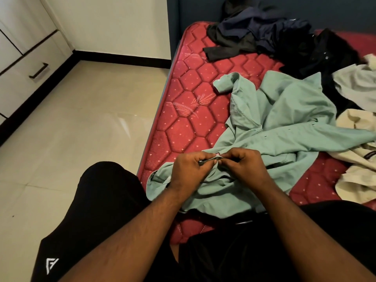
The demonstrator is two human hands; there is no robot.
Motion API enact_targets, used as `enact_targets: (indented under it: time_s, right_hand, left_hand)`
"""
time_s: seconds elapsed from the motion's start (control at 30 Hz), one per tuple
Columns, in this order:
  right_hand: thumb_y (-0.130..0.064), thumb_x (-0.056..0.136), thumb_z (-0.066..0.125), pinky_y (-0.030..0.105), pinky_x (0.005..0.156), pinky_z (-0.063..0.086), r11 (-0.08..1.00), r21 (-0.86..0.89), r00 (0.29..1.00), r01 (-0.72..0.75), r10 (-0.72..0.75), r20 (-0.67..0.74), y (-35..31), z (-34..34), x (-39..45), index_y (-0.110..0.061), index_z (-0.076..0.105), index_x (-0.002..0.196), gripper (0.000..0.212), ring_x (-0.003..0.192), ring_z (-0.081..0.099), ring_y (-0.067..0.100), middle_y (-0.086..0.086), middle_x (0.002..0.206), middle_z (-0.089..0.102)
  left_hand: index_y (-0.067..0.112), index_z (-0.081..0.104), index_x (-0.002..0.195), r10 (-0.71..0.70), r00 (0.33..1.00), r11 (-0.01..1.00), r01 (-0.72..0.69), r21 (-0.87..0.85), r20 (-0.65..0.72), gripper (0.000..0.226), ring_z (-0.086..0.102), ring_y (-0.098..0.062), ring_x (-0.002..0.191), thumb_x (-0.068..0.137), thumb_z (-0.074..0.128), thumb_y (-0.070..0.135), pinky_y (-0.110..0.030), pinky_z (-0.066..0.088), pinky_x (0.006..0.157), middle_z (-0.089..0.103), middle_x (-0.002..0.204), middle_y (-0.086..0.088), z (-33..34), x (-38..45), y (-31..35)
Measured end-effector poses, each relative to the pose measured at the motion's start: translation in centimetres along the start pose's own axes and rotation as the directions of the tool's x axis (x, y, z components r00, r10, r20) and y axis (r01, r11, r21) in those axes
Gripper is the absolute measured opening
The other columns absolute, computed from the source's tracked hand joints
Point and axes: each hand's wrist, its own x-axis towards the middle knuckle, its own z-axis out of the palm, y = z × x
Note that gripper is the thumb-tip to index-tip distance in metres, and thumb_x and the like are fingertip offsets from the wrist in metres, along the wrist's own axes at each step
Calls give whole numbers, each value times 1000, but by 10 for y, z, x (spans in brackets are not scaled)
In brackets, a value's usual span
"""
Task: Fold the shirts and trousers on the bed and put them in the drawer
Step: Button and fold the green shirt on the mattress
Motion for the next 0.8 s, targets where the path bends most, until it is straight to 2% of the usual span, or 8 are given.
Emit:
enact_targets:
  time_s: [0.2, 0.33, 0.43, 0.5, 0.57, 0.63, 0.73, 0.8]
  right_hand:
    - [2, 74, 78, 10, 56, 46, 972, 202, 992, -119, 108, 66, 2, -1, 1, -13, 75, 78, 16, 55, 59, -7, -18, 60, 68]
    - [2, 73, 79, 3, 54, 39, 985, 139, 991, -104, 92, 96, -2, -3, 2, -6, 76, 84, 14, 51, 56, -11, -23, 52, 62]
    - [-2, 72, 81, 4, 57, 41, 998, 41, 996, -54, 51, 68, 0, -3, 1, -7, 77, 81, 11, 55, 58, -11, -24, 57, 62]
    - [-5, 72, 81, 10, 58, 46, 1000, -11, 999, -27, 28, 29, 1, -1, 0, -13, 76, 75, 10, 57, 59, -7, -25, 56, 62]
    - [-11, 73, 79, 29, 59, 55, 999, -30, 999, -33, 33, -7, 2, 1, -1, -14, 72, 69, 9, 57, 63, 4, -16, 58, 65]
    - [-19, 73, 74, 43, 56, 57, 998, -17, 998, -58, 57, -19, 3, 3, -1, -15, 69, 68, 8, 56, 65, 14, -6, 59, 66]
    - [-30, 72, 66, 48, 55, 56, 996, 2, 995, -87, 87, -38, 7, 5, -1, -17, 65, 70, 13, 56, 65, 21, -2, 61, 65]
    - [-34, 72, 63, 48, 55, 56, 995, -10, 993, -102, 101, -60, 7, 7, -1, -18, 63, 72, 16, 57, 64, 23, 0, 62, 65]
  left_hand:
    - [20, 79, 92, 61, 996, 998, -60, 20, -61, 17, 70, -2, 75, 78, 72, 27, -34, 59, 69, 76, 85, 9, 3, 0, -4]
    - [21, 79, 91, 106, 992, 992, -100, 77, -68, 18, 70, -4, 72, 79, 68, 30, -34, 57, 67, 76, 83, 9, 3, -4, -6]
    - [20, 79, 90, 36, 999, 999, -36, 5, -35, 15, 69, -4, 72, 79, 71, 24, -32, 57, 69, 75, 83, 10, 3, -3, -7]
    - [16, 79, 90, -25, 1000, 996, 24, -86, -4, 13, 68, -2, 70, 79, 72, 17, -27, 54, 67, 75, 79, 10, 3, -2, -6]
    - [12, 78, 91, -58, 998, 987, 61, -146, 25, 12, 60, 7, 58, 80, 73, 8, -14, 45, 59, 70, 68, 16, 5, -2, -5]
    - [11, 78, 91, -62, 998, 986, 66, -156, 27, 14, 53, 11, 52, 82, 72, 4, -9, 40, 55, 65, 61, 20, 6, -5, -4]
    - [15, 77, 96, -26, 1000, 993, 27, -115, 11, 15, 58, -1, 54, 84, 68, 12, -22, 45, 53, 69, 68, 16, 7, -6, -3]
    - [15, 76, 101, -1, 999, 995, 4, -103, 34, 20, 67, -10, 68, 86, 63, 15, -31, 55, 64, 73, 81, 9, 7, -5, 0]
